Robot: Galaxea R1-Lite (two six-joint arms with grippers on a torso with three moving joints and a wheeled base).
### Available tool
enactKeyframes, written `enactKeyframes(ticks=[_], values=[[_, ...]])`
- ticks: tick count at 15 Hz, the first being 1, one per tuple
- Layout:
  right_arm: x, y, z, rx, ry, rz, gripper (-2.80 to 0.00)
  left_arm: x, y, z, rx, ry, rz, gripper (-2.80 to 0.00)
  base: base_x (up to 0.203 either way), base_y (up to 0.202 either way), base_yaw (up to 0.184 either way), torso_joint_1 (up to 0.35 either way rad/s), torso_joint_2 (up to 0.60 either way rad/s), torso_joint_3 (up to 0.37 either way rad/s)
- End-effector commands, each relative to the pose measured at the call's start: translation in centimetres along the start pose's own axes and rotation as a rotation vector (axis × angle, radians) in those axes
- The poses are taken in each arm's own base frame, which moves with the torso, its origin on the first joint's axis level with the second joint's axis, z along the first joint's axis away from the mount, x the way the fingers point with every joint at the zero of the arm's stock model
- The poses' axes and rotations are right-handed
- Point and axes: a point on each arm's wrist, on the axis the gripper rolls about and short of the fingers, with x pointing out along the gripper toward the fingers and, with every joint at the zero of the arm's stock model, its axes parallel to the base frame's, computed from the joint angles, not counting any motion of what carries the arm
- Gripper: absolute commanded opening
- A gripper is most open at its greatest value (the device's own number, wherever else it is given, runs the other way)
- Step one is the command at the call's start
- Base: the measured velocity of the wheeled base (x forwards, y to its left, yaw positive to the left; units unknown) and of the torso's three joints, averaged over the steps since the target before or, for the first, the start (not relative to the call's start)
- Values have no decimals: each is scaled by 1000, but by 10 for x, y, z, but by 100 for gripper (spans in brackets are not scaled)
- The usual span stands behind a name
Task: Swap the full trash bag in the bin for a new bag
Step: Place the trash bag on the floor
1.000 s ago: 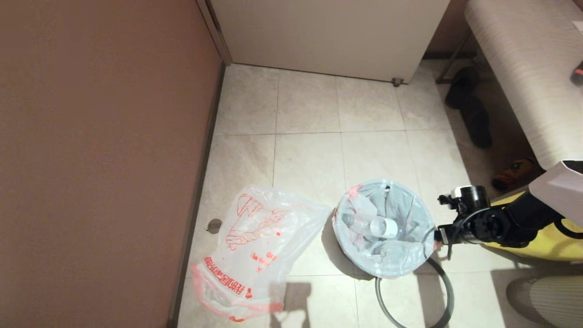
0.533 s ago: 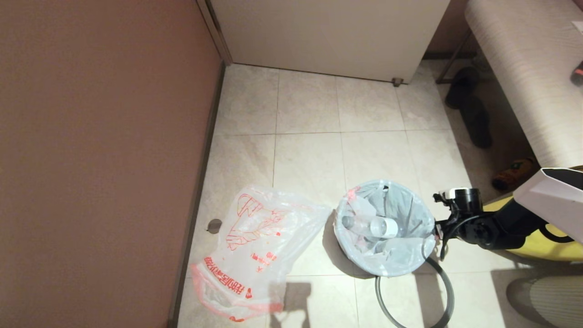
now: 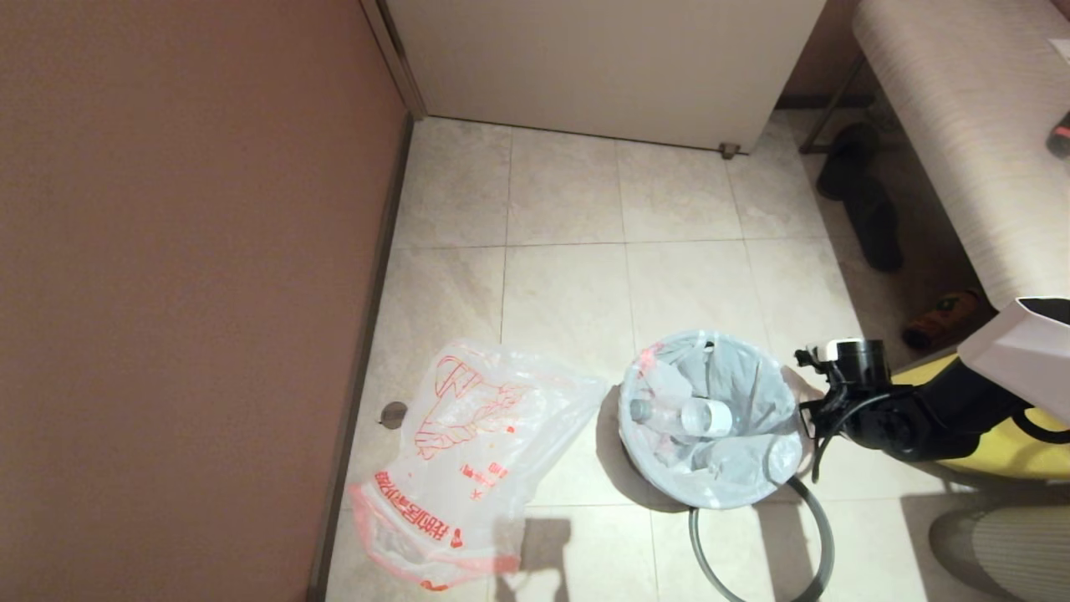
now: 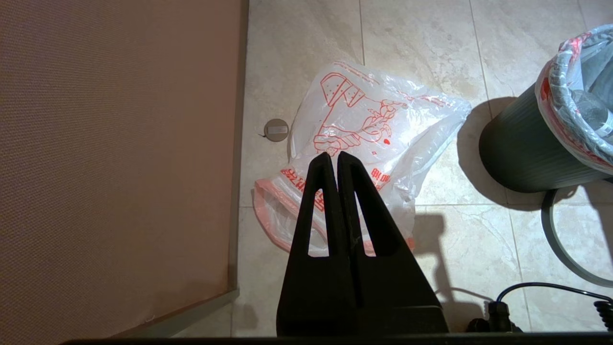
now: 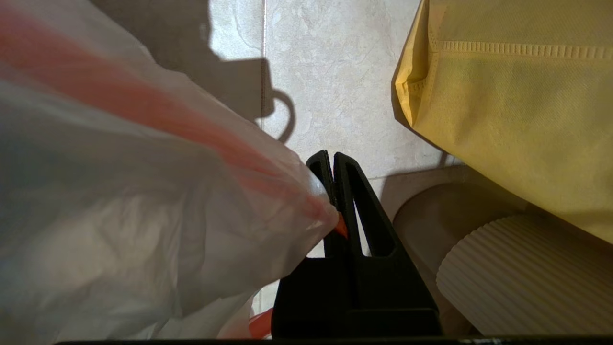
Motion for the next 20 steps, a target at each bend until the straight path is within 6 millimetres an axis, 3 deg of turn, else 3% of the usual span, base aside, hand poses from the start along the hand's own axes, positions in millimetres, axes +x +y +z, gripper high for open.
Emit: enactKeyframes(ticks=[1,8,12,17,20], values=[[-22,-3,10,3,-39,7,-280,0,0,0,-1,0,0,-280,0,0,0,0,0,0],[-83,-8,24,2,-115,49,-280,0,0,0,-1,0,0,-280,0,0,0,0,0,0],[-131,-14,27,141,-182,107,-280,0,0,0,-1,1,0,-280,0,0,0,0,0,0],[-172,9,20,240,-209,271,-280,0,0,0,-1,0,0,-280,0,0,0,0,0,0],[-180,25,11,250,-181,327,-280,0,0,0,-1,0,0,-280,0,0,0,0,0,0]])
